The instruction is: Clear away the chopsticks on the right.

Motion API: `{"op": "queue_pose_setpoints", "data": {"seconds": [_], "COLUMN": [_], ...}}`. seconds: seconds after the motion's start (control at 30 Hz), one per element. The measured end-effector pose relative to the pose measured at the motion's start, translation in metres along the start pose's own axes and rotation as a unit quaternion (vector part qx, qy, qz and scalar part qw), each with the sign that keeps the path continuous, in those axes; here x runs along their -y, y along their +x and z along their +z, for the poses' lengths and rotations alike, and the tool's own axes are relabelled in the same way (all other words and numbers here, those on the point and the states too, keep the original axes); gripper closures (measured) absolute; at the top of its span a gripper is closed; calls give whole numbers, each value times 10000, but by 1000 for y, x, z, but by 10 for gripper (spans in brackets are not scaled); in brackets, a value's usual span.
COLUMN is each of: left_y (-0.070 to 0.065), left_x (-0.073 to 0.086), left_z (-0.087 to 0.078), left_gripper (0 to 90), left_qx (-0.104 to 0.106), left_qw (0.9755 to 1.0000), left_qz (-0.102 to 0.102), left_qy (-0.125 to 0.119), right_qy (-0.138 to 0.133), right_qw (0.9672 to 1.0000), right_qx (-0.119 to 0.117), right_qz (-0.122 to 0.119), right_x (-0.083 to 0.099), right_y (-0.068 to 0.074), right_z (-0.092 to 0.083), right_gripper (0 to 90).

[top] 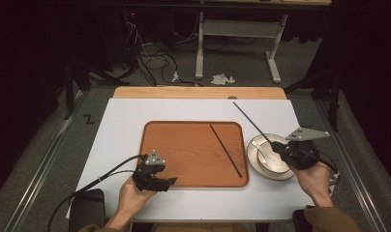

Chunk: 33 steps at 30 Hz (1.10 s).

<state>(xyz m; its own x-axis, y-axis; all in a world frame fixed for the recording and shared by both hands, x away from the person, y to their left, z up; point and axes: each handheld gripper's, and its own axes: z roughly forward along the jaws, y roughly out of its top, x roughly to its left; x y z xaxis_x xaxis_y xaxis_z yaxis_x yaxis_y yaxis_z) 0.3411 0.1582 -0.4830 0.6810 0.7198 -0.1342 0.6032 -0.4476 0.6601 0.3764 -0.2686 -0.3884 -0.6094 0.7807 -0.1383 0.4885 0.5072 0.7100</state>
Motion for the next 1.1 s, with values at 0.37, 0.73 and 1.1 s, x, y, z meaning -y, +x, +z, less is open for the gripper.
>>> {"op": "queue_pose_setpoints", "data": {"seconds": [0.37, 0.73, 1.1], "left_y": [0, 0, 1], "left_x": [0, 0, 0], "left_z": [0, 0, 1], "left_gripper": [342, 342, 341], "left_qx": [2, 13, 19], "left_qw": [10000, 10000, 10000], "left_qz": [-3, -8, 22], "left_qy": [-6, -12, 25], "right_qy": [188, 659, 1195], "right_qw": [9978, 9924, 9872], "right_qx": [-479, -678, -699], "right_qz": [-423, -782, -798], "right_x": [-9, -12, -13], "right_y": [36, 68, 81], "right_z": [26, 65, 101], "right_gripper": [862, 861, 859]}}
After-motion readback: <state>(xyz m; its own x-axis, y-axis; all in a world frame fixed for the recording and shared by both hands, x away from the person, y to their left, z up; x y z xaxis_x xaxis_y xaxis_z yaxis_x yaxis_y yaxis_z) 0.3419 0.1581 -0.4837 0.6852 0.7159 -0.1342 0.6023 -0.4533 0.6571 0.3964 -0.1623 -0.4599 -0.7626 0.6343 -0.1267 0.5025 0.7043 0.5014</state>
